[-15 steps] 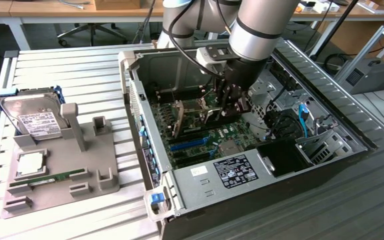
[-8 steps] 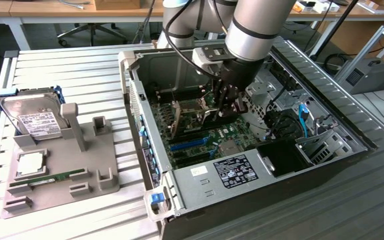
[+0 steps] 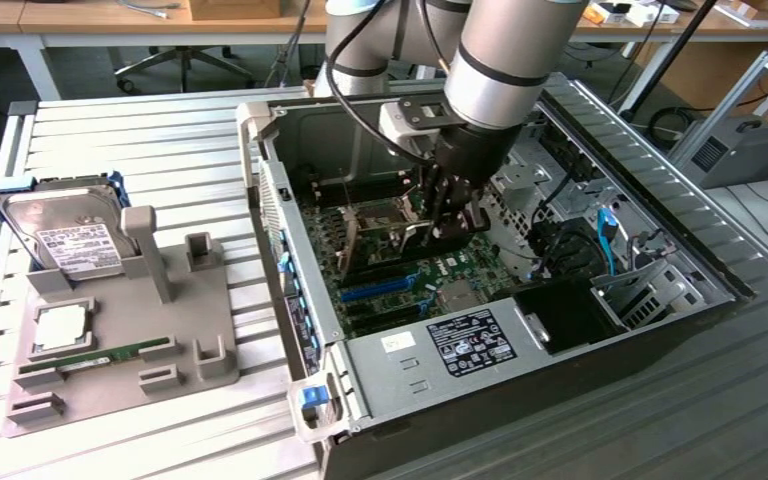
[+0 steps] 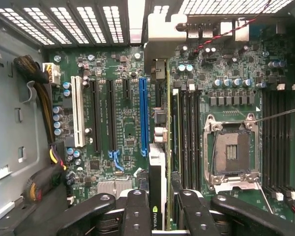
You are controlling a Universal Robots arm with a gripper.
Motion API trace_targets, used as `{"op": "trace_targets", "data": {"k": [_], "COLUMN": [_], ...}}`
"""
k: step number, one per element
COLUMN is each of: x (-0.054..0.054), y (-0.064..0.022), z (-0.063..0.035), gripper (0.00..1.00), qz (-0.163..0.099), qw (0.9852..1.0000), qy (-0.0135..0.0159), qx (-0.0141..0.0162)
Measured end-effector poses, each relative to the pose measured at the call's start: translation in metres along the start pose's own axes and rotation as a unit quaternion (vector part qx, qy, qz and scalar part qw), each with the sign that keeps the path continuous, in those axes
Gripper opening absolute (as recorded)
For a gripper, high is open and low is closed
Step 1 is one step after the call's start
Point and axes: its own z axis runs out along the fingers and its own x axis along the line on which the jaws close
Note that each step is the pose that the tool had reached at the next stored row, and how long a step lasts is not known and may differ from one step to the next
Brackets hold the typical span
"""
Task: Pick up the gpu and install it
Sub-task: 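Insert the gpu into the slot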
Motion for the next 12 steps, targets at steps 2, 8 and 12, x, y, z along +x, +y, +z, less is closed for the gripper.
{"op": "trace_targets", "data": {"k": [2,8,12], "x": [0.0001,0.0018,0.0063], "y": [0.0003,0.0006,0.0005], "z": [0.0026,0.0055,0.0053], "gripper": [0.27,0.27,0.27], "qz": [0.000,0.000,0.000], "qw": [1.0000,1.0000,1.0000], "qy": [0.0000,0.0000,0.0000], "qx": [0.0000,0.0000,0.0000]}}
